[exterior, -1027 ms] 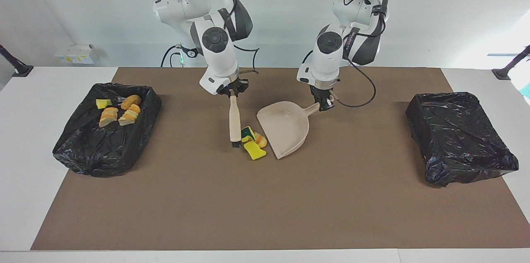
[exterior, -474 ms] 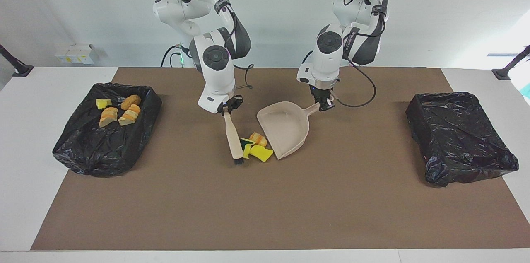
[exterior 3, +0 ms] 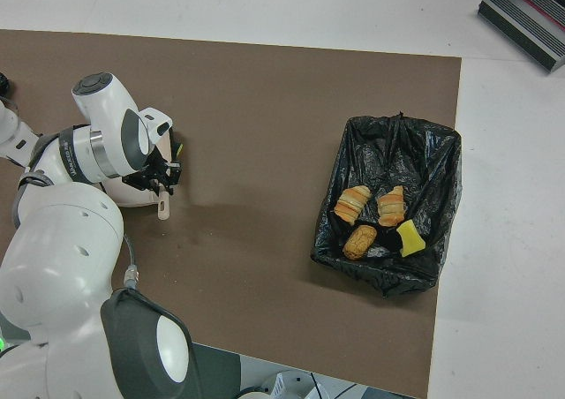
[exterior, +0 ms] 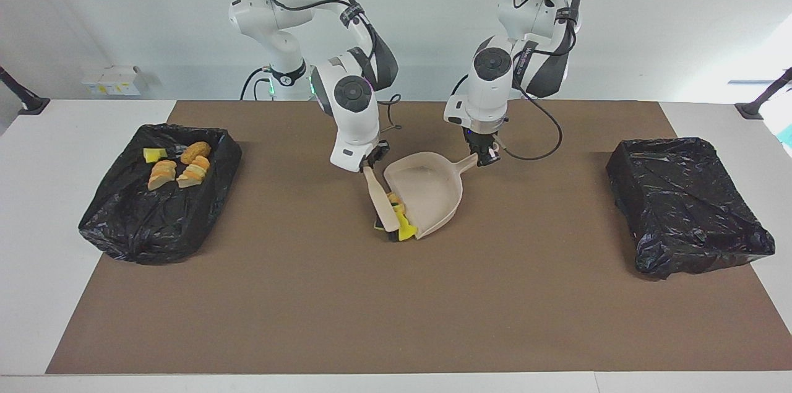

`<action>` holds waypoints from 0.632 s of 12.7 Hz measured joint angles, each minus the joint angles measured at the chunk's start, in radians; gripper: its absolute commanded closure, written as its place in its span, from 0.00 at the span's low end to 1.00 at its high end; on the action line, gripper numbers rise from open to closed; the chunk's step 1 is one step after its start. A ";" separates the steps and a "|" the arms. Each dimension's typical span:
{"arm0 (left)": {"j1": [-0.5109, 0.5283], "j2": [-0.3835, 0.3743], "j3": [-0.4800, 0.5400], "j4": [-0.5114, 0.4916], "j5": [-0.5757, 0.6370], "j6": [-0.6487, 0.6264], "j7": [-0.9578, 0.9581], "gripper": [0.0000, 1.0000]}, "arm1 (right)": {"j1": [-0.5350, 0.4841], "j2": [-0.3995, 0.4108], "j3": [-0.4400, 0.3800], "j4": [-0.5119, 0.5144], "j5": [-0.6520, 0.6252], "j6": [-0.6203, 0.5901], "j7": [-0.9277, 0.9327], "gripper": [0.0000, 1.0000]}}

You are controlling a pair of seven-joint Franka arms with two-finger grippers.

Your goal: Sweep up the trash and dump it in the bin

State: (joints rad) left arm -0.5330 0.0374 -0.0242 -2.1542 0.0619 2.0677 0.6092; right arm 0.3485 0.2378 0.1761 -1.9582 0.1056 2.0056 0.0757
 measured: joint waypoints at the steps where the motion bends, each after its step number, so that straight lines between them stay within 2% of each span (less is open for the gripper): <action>1: 0.000 0.000 0.000 0.000 0.000 0.000 -0.002 1.00 | 0.001 -0.004 0.027 -0.002 0.007 -0.003 -0.003 1.00; 4: 0.000 0.000 0.000 -0.001 -0.009 0.000 -0.036 1.00 | 0.004 -0.023 0.092 -0.004 0.057 -0.039 -0.007 1.00; 8: 0.000 0.000 -0.001 -0.001 -0.021 0.000 -0.092 1.00 | -0.002 -0.089 0.097 -0.002 0.139 -0.137 -0.007 1.00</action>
State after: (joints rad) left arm -0.5331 0.0374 -0.0250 -2.1552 0.0406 2.0677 0.5173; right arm 0.3463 0.1491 0.2735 -1.9603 0.2441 1.8686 0.0687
